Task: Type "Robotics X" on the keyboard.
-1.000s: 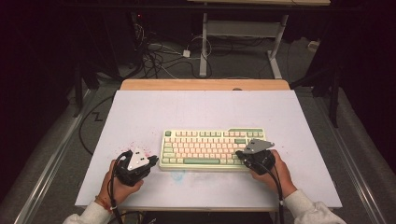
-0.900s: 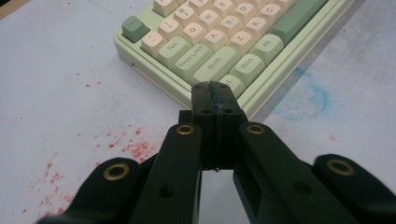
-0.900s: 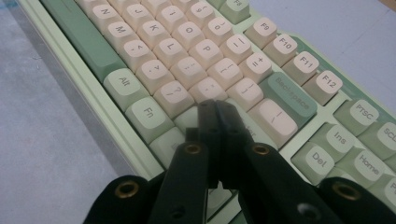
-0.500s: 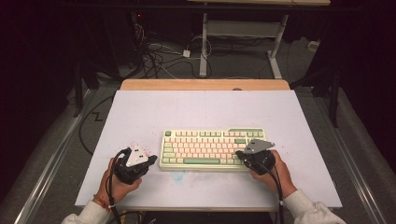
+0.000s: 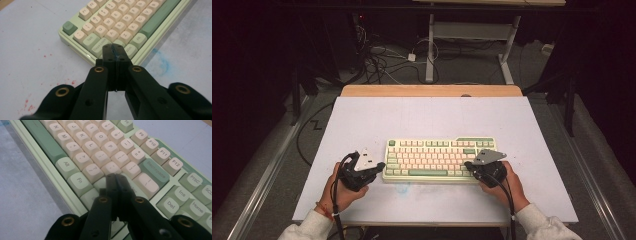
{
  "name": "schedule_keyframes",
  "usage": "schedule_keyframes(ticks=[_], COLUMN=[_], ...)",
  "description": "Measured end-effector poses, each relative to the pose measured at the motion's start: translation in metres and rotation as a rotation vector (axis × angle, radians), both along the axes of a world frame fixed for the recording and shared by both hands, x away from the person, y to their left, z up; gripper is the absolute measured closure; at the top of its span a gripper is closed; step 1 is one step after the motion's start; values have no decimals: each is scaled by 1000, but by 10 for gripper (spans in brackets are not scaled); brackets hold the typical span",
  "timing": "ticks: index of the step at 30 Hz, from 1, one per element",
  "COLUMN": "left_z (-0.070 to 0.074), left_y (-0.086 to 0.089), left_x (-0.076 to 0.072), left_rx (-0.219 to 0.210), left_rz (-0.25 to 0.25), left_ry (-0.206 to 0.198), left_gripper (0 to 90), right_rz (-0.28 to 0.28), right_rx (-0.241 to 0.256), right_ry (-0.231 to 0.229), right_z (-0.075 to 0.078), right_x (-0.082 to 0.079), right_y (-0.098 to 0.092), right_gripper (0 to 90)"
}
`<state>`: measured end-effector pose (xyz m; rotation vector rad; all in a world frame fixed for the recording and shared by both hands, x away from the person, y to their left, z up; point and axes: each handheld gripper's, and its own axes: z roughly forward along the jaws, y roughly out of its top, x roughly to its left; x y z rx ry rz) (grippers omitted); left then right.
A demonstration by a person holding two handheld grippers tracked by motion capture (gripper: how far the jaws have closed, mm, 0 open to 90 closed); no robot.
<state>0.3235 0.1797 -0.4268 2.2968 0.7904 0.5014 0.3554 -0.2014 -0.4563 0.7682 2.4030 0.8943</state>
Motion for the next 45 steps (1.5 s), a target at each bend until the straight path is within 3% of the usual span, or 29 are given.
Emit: schedule_keyframes(ticks=[10, 24, 45], left_z=[5, 0, -8], left_y=[-22, -51, -77], left_x=[11, 26, 39], left_rx=[33, 79, 132], left_rz=[-35, -87, -147], left_ry=[8, 45, 78], left_gripper=[873, 873, 873], right_rz=[-3, -2, -3], right_rx=[-4, -6, -9], right_ry=[-4, -7, -8], right_z=[0, 0, 0], right_x=[-1, -1, -1], right_y=[1, 1, 1], right_gripper=[899, 900, 900])
